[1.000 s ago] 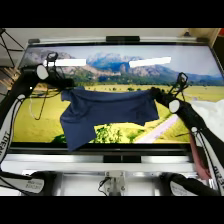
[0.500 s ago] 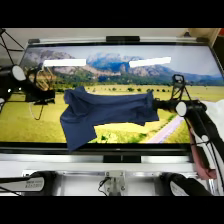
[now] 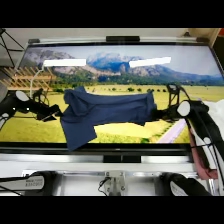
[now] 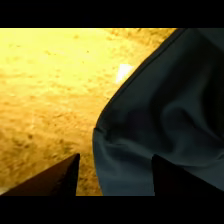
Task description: Fold the shirts.
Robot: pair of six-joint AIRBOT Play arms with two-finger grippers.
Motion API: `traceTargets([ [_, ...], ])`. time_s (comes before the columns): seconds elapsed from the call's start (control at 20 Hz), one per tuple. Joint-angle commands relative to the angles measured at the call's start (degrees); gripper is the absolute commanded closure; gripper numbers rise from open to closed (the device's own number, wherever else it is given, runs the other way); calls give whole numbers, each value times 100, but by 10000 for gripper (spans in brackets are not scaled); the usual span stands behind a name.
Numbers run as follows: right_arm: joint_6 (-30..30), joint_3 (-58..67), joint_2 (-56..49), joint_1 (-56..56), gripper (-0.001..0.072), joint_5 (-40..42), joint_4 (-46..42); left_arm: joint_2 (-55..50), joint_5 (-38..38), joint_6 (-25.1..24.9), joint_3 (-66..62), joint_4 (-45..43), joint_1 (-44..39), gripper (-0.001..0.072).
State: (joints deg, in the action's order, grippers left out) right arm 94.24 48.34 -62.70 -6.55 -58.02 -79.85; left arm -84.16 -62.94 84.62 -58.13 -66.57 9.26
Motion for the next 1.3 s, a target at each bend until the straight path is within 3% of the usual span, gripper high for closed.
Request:
traceTargets([
  [0.0,-85,-2,-11,-4,70,-378,243,-297,623,-125,162,319,-87,187],
  [0.05,-85,-2,-11,-4,70,-428,243,-308,723,-101,162,321,-98,258],
  [0.15,4,-2,-13,-2,70,-433,107,-304,793,-103,146,321,-101,520],
  [0.25,166,-2,-111,304,70,-256,37,-295,756,-109,146,321,-101,670],
  [0.45,-229,-2,-752,1460,70,-238,717,-52,656,-118,146,319,-101,671],
  [0.6,-767,-2,-1268,1499,70,33,909,199,577,-127,146,321,-103,671],
  [0.85,-798,-2,-1775,1453,76,973,1600,476,490,-90,146,323,-111,671],
  [0.9,-796,-2,-1840,1453,173,1067,1725,507,490,-83,144,326,-111,671],
  [0.95,-798,-2,-1904,1453,223,1141,1832,533,487,-83,144,326,-111,671],
  [1.1,-1012,-2,-2044,1453,233,1012,2157,570,487,-85,142,474,-111,671],
  [1.15,-1091,-2,-2046,1453,349,883,2166,570,481,-85,131,496,-111,671],
  [1.25,-1272,4,-2039,1453,430,566,2149,573,420,-92,63,490,-109,671],
])
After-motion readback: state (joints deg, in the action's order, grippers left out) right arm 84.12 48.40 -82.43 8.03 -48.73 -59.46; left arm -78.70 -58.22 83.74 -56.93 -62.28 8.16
